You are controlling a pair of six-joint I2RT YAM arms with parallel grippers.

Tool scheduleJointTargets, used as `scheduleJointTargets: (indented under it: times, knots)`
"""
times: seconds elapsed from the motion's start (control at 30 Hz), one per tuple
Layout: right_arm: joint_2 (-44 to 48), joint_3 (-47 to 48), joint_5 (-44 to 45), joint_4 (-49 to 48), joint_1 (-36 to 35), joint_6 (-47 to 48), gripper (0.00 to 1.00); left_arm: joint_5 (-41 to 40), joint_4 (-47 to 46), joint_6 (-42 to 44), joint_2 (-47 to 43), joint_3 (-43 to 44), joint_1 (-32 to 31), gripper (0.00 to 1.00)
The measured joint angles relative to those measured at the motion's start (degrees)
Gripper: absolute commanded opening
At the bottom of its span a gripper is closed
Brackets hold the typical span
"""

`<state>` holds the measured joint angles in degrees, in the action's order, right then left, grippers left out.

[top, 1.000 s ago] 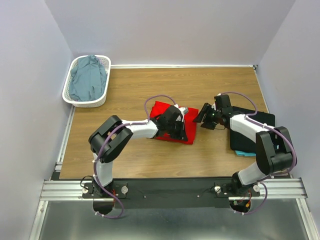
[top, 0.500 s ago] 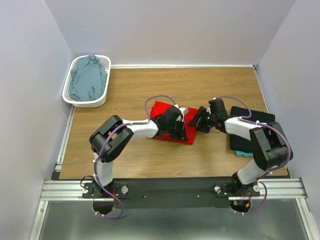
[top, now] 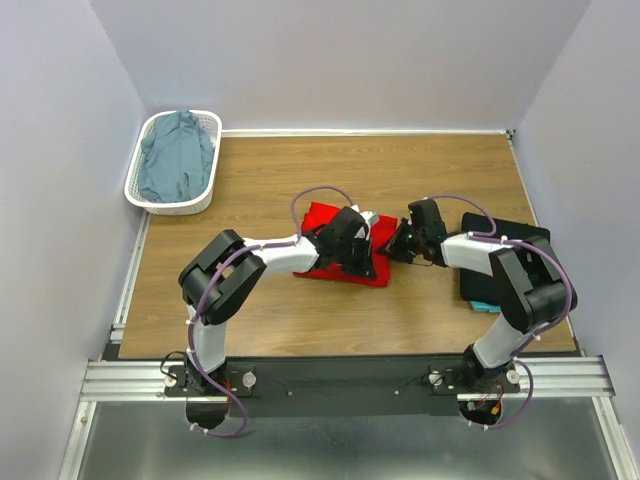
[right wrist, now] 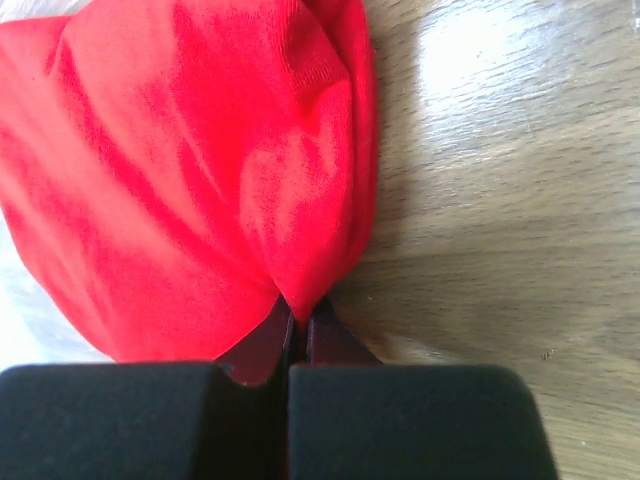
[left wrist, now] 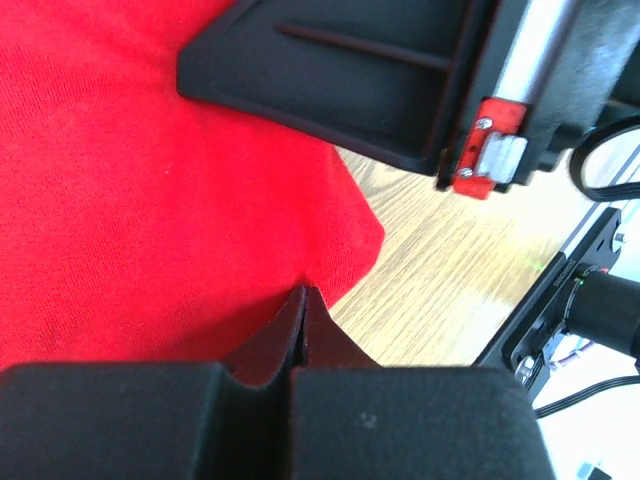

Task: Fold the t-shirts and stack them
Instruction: Neatly place the folded tshirt to the corner

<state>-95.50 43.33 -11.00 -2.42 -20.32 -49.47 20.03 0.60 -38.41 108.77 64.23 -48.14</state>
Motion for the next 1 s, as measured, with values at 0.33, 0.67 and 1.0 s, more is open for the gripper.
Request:
scheduleJointTargets:
  times: [0.33, 0.67, 1.0]
  knots:
    - [3.7, -1.3, 7.9, 3.0, -0.5, -1.5, 0.0, -1.4, 6.5, 2.4, -9.1, 4.7, 2.3, 0.0]
    - [5.1, 2.1, 17.6, 12.2, -0.5, -3.3, 0.0, -2.0, 9.0, 4.2, -13.9, 5.5, 5.2, 0.0]
    - [-0.5, 13.3, 26.6, 23.1, 0.1, -3.5, 0.0, -1.9, 10.1, 5.2, -13.9, 5.4, 5.4, 0.0]
